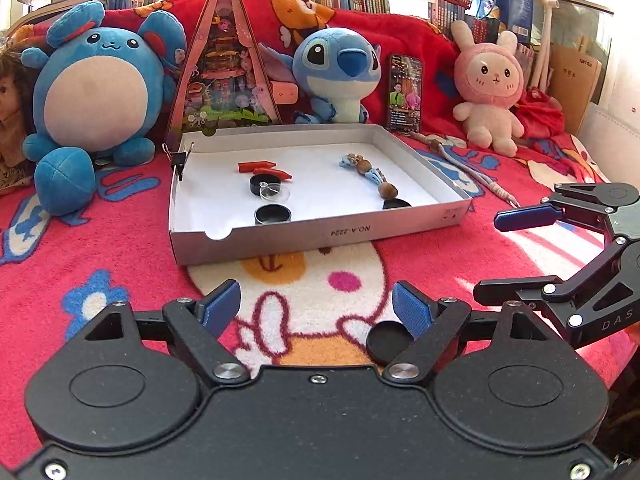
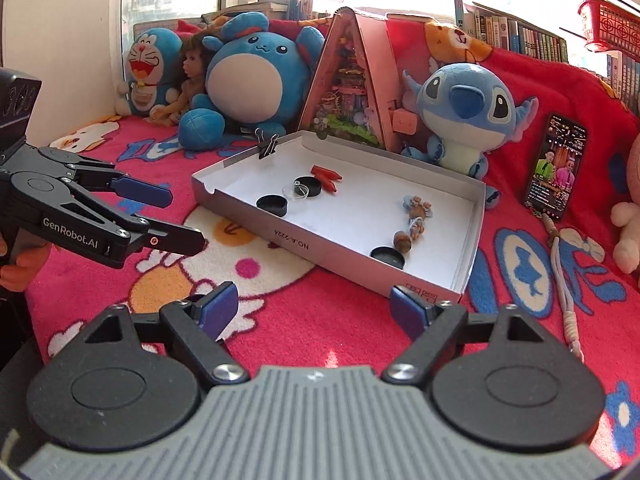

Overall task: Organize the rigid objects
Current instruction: 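Withdraw both tools from the box toward the black lid and clip, then grasp the black lid with left tool while right grasps the black binder clip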

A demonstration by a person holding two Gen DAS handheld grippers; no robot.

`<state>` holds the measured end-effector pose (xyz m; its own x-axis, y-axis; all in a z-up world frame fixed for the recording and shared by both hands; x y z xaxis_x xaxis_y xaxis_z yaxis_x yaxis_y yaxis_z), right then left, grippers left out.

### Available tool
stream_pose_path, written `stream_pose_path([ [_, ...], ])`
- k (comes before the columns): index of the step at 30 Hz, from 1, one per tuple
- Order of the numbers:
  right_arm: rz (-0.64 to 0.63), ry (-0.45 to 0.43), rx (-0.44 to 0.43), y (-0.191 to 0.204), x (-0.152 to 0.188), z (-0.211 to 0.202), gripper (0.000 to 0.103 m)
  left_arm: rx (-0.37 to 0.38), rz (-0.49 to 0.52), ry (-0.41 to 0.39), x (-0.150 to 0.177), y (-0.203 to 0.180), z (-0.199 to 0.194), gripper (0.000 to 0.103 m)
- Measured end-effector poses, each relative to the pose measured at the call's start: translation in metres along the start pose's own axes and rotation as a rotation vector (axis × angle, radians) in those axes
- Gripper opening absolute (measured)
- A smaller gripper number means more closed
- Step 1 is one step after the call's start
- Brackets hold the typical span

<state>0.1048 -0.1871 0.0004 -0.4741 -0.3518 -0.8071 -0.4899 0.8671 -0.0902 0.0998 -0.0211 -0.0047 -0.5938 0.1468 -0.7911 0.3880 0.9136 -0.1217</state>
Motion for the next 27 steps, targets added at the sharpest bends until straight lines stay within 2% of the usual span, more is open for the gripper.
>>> stream_pose_path([
  [3, -0.026, 0.016, -0.026, 0.008, 0.009, -0.006, 0.09, 0.038, 0.067, 0.038, 0.017, -0.012, -0.006, 0.081],
  [7, -0.073, 0.046, -0.058, 0.02, 0.021, -0.009, 0.09, 0.07, 0.153, 0.068, 0.033, -0.025, -0.008, 0.072],
  [10, -0.114, 0.067, -0.068, 0.029, 0.029, -0.008, 0.09, 0.086, 0.182, 0.078, 0.039, -0.034, -0.004, 0.064],
  [14, -0.129, 0.076, -0.071, 0.035, 0.034, -0.006, 0.09, 0.102, 0.159, 0.074, 0.037, -0.038, 0.006, 0.051],
  [19, -0.133, 0.08, -0.081, 0.039, 0.036, -0.004, 0.09, 0.094, 0.111, 0.061, 0.03, -0.036, 0.019, 0.045],
  [24, -0.126, 0.082, -0.09, 0.042, 0.037, 0.001, 0.09, 0.063, 0.093, 0.054, 0.025, -0.031, 0.023, 0.033],
  [27, -0.111, 0.037, -0.065, 0.043, 0.035, 0.004, 0.09, 0.045, 0.066, 0.055, 0.023, -0.023, 0.023, 0.031],
])
Point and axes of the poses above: each gripper's, at about its wrist camera, not at the fingertips, and z roughly the way its jaws point, y to its left, x to its underside, the point moved 6 cm from there along z, roughly the way its jaws point, and after that the axes turned 3 degrees about x, right-handed, at the moved point
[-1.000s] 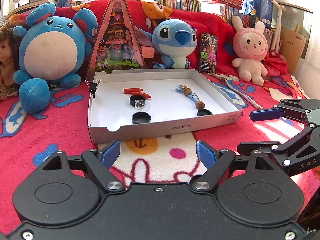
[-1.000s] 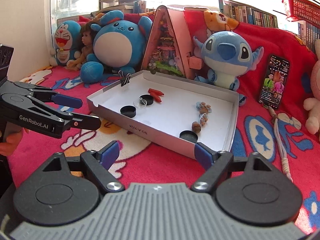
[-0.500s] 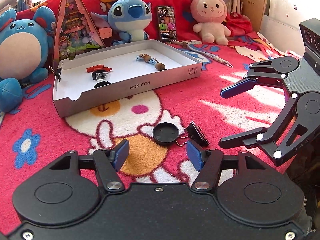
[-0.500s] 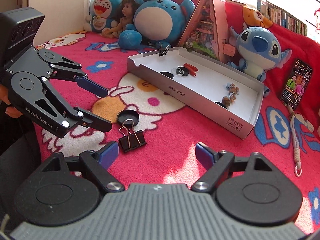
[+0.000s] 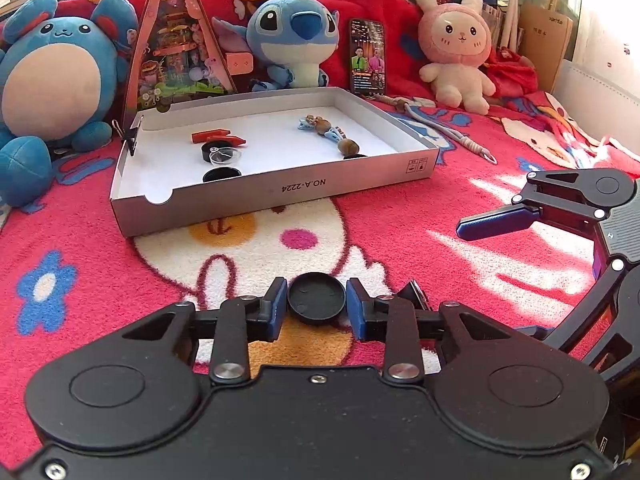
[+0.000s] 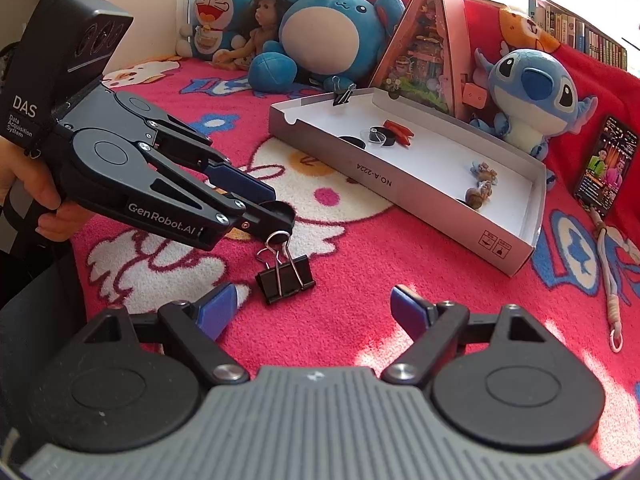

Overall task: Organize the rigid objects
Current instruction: 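Grasp the black lid with left tool while right grasps the black binder clip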

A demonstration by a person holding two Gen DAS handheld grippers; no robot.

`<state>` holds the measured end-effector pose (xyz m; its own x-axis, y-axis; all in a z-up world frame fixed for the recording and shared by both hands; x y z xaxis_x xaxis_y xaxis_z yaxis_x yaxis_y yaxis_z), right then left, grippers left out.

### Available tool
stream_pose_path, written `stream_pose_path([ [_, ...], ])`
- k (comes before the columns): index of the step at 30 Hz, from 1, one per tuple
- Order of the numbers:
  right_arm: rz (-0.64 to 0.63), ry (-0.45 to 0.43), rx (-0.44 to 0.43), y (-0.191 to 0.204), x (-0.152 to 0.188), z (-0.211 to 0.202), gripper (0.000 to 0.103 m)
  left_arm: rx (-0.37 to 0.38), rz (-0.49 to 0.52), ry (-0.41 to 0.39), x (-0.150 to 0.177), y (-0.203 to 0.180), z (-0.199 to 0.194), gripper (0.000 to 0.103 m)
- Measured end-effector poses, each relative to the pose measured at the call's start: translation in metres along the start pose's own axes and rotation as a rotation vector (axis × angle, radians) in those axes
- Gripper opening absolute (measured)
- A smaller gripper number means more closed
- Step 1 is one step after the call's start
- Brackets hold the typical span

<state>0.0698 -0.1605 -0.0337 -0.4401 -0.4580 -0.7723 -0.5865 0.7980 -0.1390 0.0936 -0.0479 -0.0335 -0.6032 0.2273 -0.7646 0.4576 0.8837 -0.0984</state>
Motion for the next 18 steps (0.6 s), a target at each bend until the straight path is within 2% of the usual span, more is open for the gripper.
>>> stream_pose_path([
  [5, 0.048, -0.024, -0.034, 0.0, -0.003, 0.005, 0.086, -0.029, -0.03, -0.004, -0.002, 0.013, -0.004, 0.031],
  [11, -0.027, -0.01, -0.047, 0.012, -0.003, 0.013, 0.078, -0.045, -0.047, -0.006, -0.003, 0.021, -0.006, 0.031],
  [14, -0.06, -0.012, -0.038, 0.011, -0.004, 0.015, 0.078, -0.047, -0.047, -0.009, -0.003, 0.022, -0.006, 0.031],
  [18, -0.049, 0.003, -0.053, 0.005, -0.006, 0.019, 0.067, -0.05, -0.048, -0.017, -0.004, 0.022, -0.007, 0.031],
])
Point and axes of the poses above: each gripper's, at about its wrist camera, not at the fingertips, and z roughly the way its jaws point, y to its left, x to its underside, the point moved 6 cm from there along z, roughly the way its jaws point, and after that the axes turned 3 degrees about x, right-handed, at the moved point
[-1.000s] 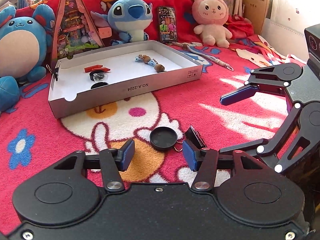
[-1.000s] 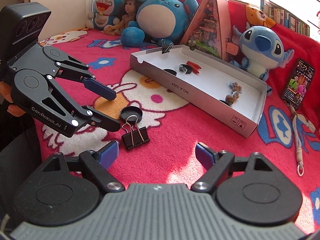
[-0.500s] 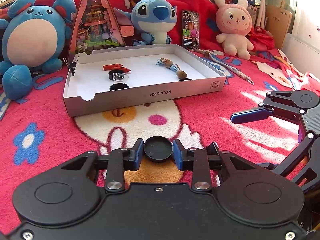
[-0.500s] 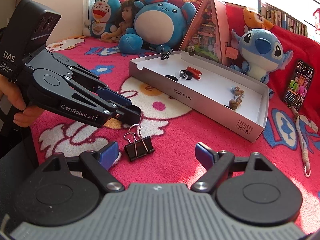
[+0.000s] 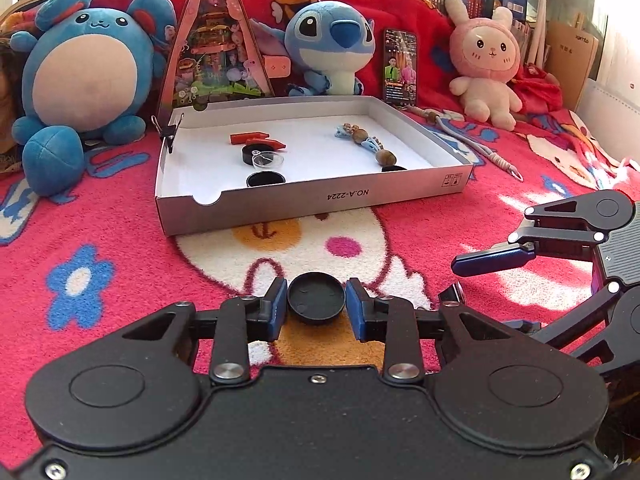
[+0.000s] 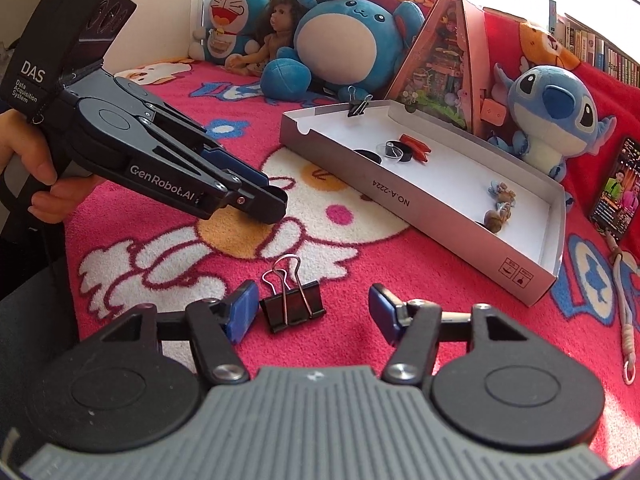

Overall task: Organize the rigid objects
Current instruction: 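Grasp the black lid with left tool while right grasps the black binder clip, then carry the black lid and binder clip into the box and open both tools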

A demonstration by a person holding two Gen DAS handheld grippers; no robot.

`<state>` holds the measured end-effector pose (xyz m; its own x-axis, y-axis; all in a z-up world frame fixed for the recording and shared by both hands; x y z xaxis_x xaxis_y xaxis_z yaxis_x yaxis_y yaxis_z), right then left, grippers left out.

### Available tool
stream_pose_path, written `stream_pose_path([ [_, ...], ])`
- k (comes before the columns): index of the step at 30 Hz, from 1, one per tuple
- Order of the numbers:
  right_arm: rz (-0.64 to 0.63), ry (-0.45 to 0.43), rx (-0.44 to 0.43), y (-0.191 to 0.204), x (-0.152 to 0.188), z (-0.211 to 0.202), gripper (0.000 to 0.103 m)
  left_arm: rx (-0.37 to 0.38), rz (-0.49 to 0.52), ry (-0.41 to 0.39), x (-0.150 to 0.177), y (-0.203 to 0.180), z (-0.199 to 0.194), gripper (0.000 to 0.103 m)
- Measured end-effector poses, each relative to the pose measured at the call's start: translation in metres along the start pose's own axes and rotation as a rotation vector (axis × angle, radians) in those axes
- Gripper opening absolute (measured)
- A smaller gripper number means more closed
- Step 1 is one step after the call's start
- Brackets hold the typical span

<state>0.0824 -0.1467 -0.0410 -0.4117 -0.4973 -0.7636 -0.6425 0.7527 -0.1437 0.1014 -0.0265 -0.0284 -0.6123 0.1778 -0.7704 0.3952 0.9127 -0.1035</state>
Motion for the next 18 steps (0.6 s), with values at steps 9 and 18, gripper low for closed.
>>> stream_pose_path([
  [9, 0.178, 0.016, 0.218, -0.025, 0.002, 0.007, 0.04, -0.014, -0.021, 0.0, 0.001, 0.002, 0.003, 0.031],
  [18, 0.426, 0.027, 0.354, -0.044, 0.008, 0.004, 0.055, -0.042, -0.011, -0.006, 0.002, 0.0, 0.008, 0.031],
])
Point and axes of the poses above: each gripper's, at about its wrist camera, not at the fingertips, and z roughly the way its jaws point, y to its left, x to its underside, the point moved 6 cm from there along z, roughly the way its jaws point, and after that the axes turned 3 degrees about x, right-handed, at the moved point
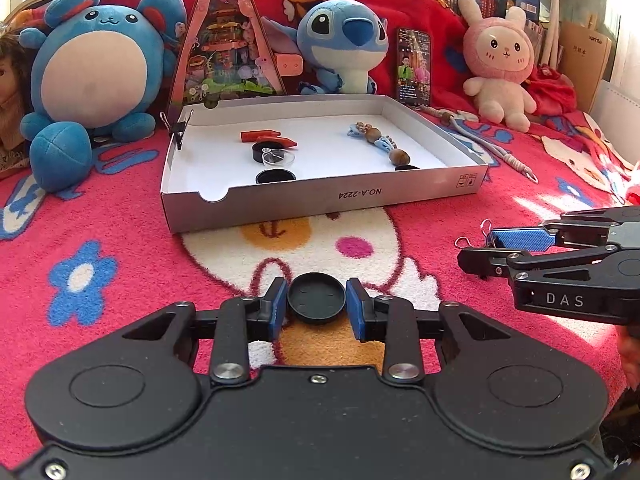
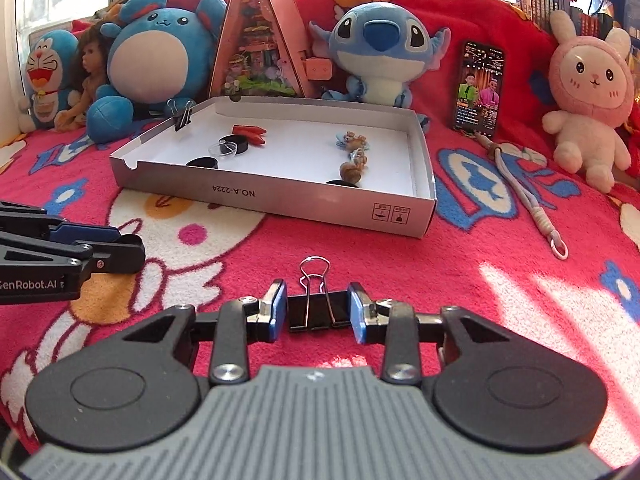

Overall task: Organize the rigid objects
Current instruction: 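Carry the black lid and binder clip into the box and open both tools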

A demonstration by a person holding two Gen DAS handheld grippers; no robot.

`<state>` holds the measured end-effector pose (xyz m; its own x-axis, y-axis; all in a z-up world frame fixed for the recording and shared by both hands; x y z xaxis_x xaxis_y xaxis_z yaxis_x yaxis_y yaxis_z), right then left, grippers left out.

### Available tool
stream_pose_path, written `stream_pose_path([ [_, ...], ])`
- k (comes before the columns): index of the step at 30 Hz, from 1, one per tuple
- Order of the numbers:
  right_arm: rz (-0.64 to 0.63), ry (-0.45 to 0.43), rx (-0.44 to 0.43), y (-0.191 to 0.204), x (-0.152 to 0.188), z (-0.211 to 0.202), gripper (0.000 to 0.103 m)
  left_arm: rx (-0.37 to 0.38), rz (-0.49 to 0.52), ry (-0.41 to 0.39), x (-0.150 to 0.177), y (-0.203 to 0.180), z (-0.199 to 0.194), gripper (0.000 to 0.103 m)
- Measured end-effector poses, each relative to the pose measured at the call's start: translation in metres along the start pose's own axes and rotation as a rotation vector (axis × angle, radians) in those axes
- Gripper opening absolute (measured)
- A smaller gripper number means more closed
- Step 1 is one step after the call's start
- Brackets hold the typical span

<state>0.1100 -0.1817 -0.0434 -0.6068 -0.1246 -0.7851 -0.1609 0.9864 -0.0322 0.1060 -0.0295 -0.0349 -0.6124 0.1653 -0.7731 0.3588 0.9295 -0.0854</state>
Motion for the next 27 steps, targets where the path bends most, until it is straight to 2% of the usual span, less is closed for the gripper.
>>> stream_pose_path([
  [3, -0.054, -0.023, -0.014, 0.003, -0.001, -0.004, 0.063, 0.003, 0.005, -0.009, 0.002, -0.001, -0.001, 0.035],
  [4, -0.063, -0.024, -0.016, 0.003, 0.0, -0.005, 0.064, 0.0, 0.008, -0.01, 0.003, -0.002, -0.001, 0.043],
  [5, -0.062, -0.02, -0.02, 0.002, 0.0, -0.004, 0.065, -0.009, 0.011, -0.015, 0.004, -0.002, -0.002, 0.046],
  [10, -0.022, -0.006, -0.036, -0.006, 0.005, -0.002, 0.065, -0.022, 0.023, -0.022, 0.007, -0.003, -0.001, 0.045],
  [11, -0.018, -0.003, -0.039, -0.005, 0.006, -0.002, 0.059, -0.022, 0.023, -0.021, 0.007, -0.003, 0.0, 0.038],
  [12, -0.018, 0.003, -0.041, -0.004, 0.007, -0.003, 0.045, -0.024, 0.027, -0.022, 0.008, -0.004, -0.001, 0.031],
  [14, -0.019, 0.001, -0.028, -0.001, 0.007, -0.004, 0.037, -0.036, 0.04, -0.029, 0.007, -0.007, -0.002, 0.03],
  [20, 0.047, -0.018, -0.021, -0.003, -0.002, -0.009, 0.036, -0.021, 0.057, -0.058, -0.004, -0.013, -0.008, 0.03],
  [27, 0.098, -0.079, -0.005, -0.013, -0.03, -0.011, 0.036, -0.029, 0.016, -0.118, -0.045, 0.0, -0.01, 0.03],
])
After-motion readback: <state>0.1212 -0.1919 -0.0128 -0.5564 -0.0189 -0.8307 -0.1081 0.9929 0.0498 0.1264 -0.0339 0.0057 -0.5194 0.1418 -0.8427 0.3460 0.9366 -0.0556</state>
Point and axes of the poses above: each gripper's, at about its wrist camera, not at the fingertips, and z roughly the way its jaws point, y to its left, x to its underside, the point moved 6 cm from there along z, roughly the way its jaws point, and after that the axes turned 3 degrees about x, right-handed, at the moved point
